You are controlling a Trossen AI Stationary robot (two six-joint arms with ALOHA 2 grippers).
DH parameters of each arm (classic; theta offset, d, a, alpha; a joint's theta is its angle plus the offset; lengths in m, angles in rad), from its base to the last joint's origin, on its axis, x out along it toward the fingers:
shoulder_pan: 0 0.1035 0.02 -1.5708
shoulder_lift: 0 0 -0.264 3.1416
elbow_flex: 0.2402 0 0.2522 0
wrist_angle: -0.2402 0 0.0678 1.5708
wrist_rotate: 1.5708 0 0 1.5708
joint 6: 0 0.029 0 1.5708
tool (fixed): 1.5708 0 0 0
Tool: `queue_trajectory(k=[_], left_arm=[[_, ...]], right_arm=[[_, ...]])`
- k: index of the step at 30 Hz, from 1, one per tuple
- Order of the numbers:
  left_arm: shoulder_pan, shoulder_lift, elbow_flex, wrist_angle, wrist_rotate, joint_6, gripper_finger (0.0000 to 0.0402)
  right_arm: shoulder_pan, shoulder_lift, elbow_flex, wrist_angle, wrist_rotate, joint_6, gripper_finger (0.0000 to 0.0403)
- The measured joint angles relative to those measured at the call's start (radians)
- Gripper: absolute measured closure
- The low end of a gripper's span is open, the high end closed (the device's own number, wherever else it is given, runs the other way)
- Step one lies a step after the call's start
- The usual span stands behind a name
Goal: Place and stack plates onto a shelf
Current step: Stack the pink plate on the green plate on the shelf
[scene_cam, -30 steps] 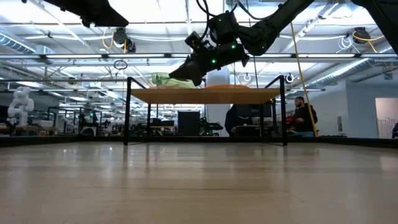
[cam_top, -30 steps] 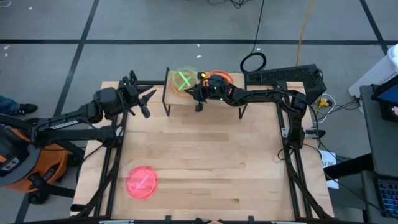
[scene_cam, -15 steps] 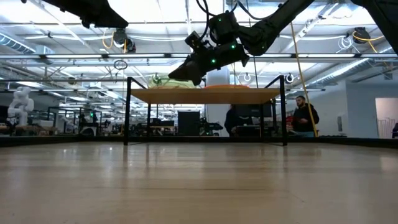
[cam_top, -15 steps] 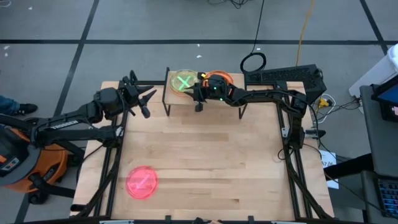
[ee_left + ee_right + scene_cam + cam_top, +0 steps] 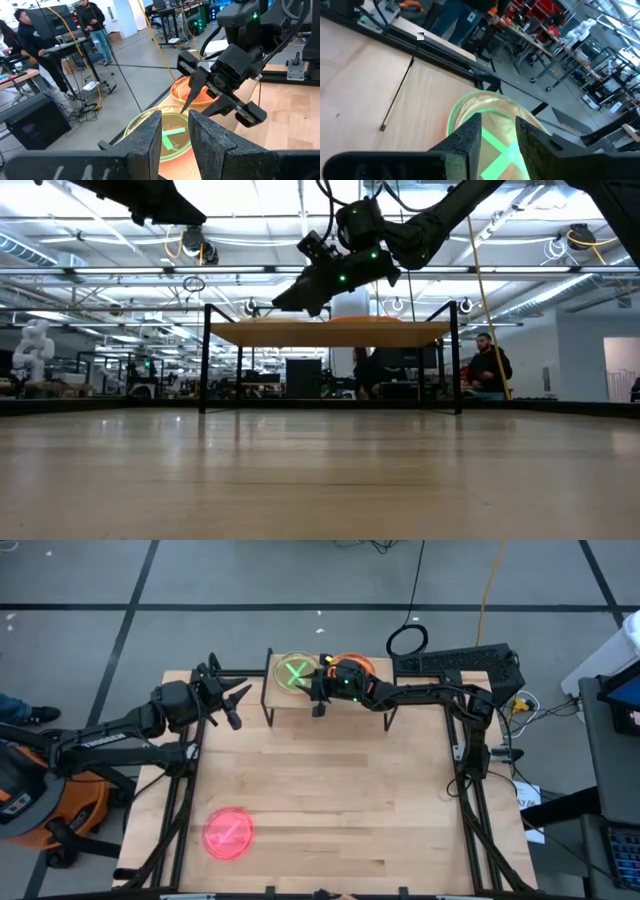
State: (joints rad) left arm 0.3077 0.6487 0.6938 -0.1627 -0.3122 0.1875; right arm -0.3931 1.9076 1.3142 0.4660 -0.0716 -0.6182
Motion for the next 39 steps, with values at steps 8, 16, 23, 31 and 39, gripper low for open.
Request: queue_trajectory(k=[8,16,23,31,39], left_arm=[[-0.018,0.000,0.000,-0.009,-0.002,-0.002,0.0298],[-0.060,0.030,0.000,-0.121,-0.003,-0.107,0.0298],[-0.128,0.075,0.000,-0.159,0.044,-0.119,0.0298],[-0.213,0.085,0.000,-0.167,0.044,-0.138,0.0298],[-0.305,0.109,0.000,-0.314,0.043,-0.230,0.0298]], right_arm=[[0.057,-0.142,-0.001,-0.009,0.030,-0.020,0.0291],[0.136,-0.461,-0.068,-0.179,0.088,-0.056,0.0291],[0.168,-0.819,-0.355,-0.151,0.104,0.096,0.0291],[0.204,-1.195,-0.708,-0.008,0.124,0.254,0.0291],[0.245,-1.405,-0.841,0.015,0.127,0.319,0.0291]])
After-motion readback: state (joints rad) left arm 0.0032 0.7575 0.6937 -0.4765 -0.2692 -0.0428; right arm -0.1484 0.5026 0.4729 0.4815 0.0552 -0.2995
